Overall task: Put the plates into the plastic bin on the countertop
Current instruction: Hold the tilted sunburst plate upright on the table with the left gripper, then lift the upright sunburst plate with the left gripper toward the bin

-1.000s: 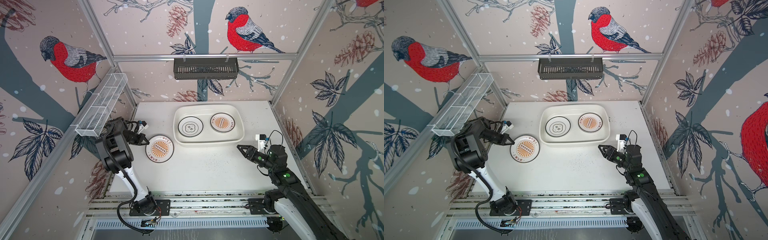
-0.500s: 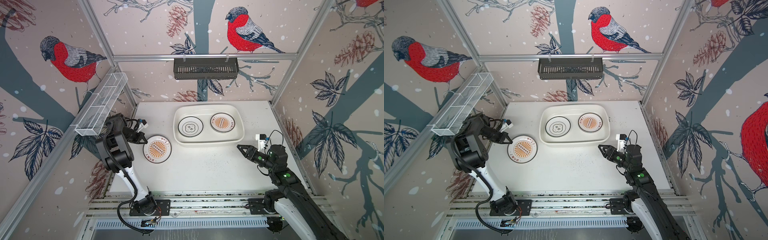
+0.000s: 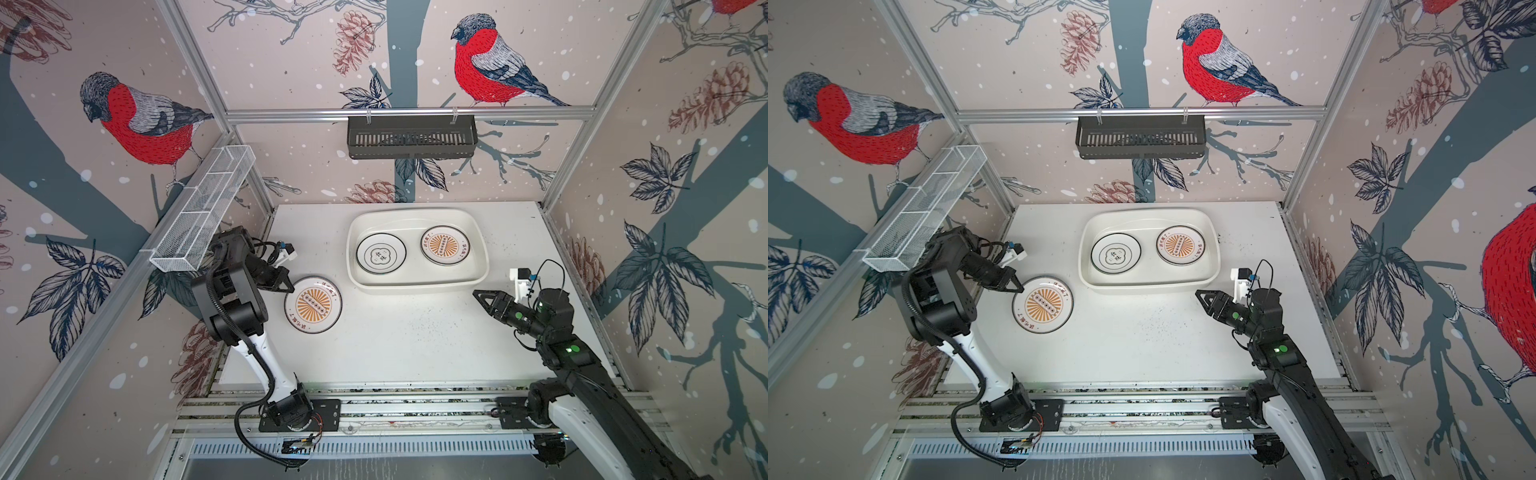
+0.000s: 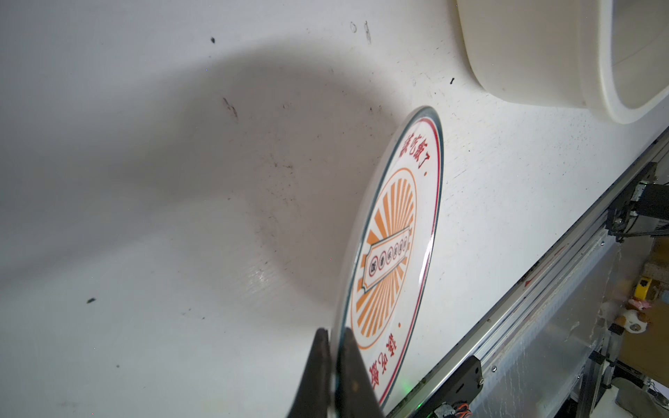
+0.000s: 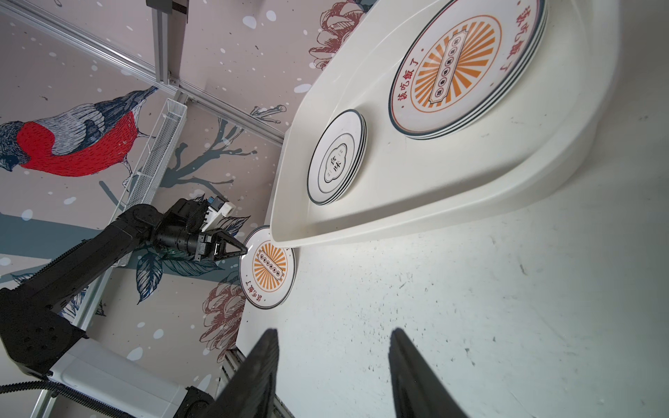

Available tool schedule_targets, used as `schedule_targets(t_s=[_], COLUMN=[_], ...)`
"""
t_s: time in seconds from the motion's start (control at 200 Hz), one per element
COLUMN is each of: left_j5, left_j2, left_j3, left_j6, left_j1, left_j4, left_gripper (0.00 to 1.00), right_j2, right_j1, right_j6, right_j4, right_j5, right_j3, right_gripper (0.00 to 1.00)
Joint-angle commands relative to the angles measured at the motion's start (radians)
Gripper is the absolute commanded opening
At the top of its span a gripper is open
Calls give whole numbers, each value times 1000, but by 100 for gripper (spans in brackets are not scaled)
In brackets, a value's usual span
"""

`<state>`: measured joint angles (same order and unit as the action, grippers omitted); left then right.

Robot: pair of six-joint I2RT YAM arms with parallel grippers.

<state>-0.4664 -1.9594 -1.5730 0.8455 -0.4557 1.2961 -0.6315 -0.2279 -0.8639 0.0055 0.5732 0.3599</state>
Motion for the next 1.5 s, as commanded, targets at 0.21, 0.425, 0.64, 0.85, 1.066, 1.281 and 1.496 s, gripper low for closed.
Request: schedule_targets(t_s=[0.21, 0.425, 0.64, 0.85, 1.066, 1.281, 1.496], left_j5=[-15, -24, -29, -38, -54, -64, -56], left_j2=[65, 62, 59, 50, 48, 65, 112], left_j3=[-73, 27, 89, 157, 208, 233, 224], left_j6=[21, 18, 23, 33, 30, 25, 21], left_j1=[-3, -2, -2, -1, 3, 34, 76], left_j4=[8, -40, -63, -80, -110, -114, -97], left_gripper=[0, 0, 0, 0, 0, 0, 0], right_j2=[7, 8, 13, 20, 20, 25, 29], right_j1=[-1, -1, -1, -1, -1, -1, 0], right_j6=[8, 8, 13, 14, 16, 14, 17], right_j4=[33, 31, 14, 8, 2, -1, -4], right_j5=[11, 10, 10, 7, 7, 7, 5], right_j3=[5, 7, 16, 14, 15, 16, 19], right_gripper=[51, 51, 51, 51, 51, 51, 51])
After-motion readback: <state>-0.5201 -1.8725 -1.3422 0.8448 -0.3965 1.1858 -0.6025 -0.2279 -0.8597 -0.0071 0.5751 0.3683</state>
